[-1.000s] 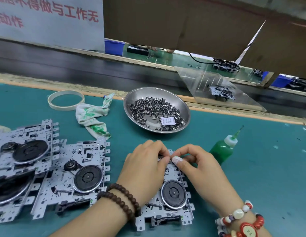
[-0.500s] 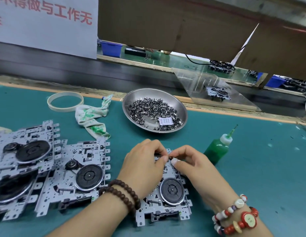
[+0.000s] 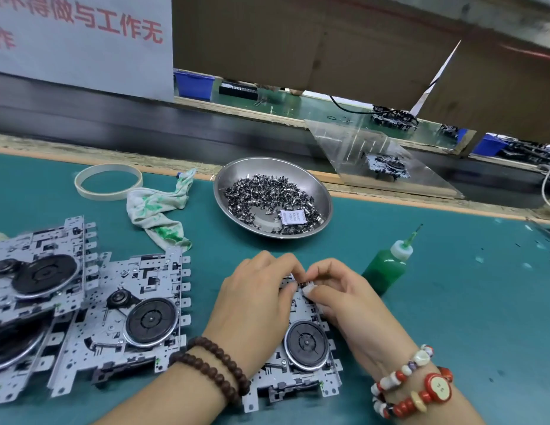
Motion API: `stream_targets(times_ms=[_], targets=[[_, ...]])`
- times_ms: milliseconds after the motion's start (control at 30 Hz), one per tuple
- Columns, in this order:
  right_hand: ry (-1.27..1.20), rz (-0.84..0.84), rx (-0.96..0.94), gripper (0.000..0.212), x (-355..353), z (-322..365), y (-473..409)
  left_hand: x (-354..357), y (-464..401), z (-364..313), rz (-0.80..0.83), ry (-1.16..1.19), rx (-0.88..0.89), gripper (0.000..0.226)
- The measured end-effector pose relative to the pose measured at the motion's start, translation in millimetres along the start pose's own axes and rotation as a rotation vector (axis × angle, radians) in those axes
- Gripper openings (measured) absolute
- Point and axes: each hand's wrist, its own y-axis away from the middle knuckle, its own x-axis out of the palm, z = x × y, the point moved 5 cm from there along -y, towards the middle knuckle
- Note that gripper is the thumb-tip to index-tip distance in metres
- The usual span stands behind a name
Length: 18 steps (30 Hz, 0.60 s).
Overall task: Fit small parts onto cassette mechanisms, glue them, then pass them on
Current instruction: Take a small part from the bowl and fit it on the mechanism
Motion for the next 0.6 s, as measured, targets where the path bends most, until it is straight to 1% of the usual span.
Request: stream_targets(times_ms=[200,367,467,533,600], targets=[[-0.012,-0.01,0.035,0.022,1,1,0,-1,2,-3,0.012,-0.037,0.053,0.018],[0.001,0.008,0.061,0.022,2,2,3,0,5,-6,0.042,-0.088,0.066,0.025],[0.014,0.022,0.052,0.019,3,4,5,0,7,-5,0.031,-0.11,0.061,0.027],[0.035,0.034,0.024,0.015,1,5,9,0,7,-3,0.006,-0.066,0.044,0.027],[0.106,-0.003,-0.037,0.013,-7,6,18,-2,8,-3,-0.017,0.023,0.023,0.031]])
